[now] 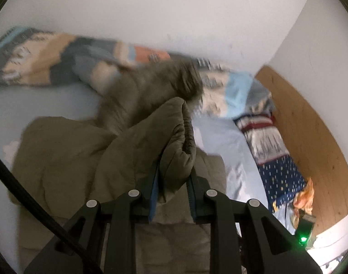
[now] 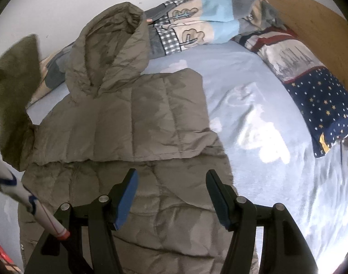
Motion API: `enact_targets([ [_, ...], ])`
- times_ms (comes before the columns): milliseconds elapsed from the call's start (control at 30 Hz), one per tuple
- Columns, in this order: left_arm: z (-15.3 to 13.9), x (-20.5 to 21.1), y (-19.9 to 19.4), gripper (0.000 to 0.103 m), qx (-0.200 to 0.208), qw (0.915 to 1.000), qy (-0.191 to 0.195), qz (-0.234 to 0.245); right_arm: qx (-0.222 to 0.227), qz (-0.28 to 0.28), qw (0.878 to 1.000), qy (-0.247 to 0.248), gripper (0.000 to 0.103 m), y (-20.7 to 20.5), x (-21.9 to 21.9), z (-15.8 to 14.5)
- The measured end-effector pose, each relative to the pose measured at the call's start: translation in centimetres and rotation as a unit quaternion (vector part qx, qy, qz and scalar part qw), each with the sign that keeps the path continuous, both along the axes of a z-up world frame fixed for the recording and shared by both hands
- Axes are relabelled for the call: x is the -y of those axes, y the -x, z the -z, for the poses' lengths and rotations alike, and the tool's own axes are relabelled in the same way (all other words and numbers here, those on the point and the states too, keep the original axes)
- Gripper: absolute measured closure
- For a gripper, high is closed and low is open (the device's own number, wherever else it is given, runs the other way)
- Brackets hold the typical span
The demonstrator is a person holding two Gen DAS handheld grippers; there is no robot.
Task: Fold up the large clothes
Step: 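Fold the held sleeve across the jacket body and open the left gripper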
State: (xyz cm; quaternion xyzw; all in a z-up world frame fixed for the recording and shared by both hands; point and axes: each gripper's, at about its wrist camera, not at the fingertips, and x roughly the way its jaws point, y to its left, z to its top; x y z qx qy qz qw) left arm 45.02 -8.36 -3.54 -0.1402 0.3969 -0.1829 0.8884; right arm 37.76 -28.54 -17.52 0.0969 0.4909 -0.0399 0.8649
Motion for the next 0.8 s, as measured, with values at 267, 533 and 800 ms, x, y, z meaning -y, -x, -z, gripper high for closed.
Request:
enact_targets([
  [267, 7.2, 9.1, -0.9, 0.082, -0.051, 0.9964, -0.060, 0.033, -0.004, 0.030, 0.999, -0.018, 0.037, 0.6, 3.4, 0.2],
  [533, 12.1, 11.4, -1.1, 0.080, -0.073, 0.9923, -0.096, 0.028, -0.004, 0.044, 0.999, -0.032, 0.037, 1.0, 5.2, 0.2],
  [800, 11.0, 12.9, 0.3, 0.034, -0.096, 0.9861, -0.107, 0.084, 0.001, 0.059, 0.997, -0.050, 0.037, 0.9, 6.0, -0.1],
])
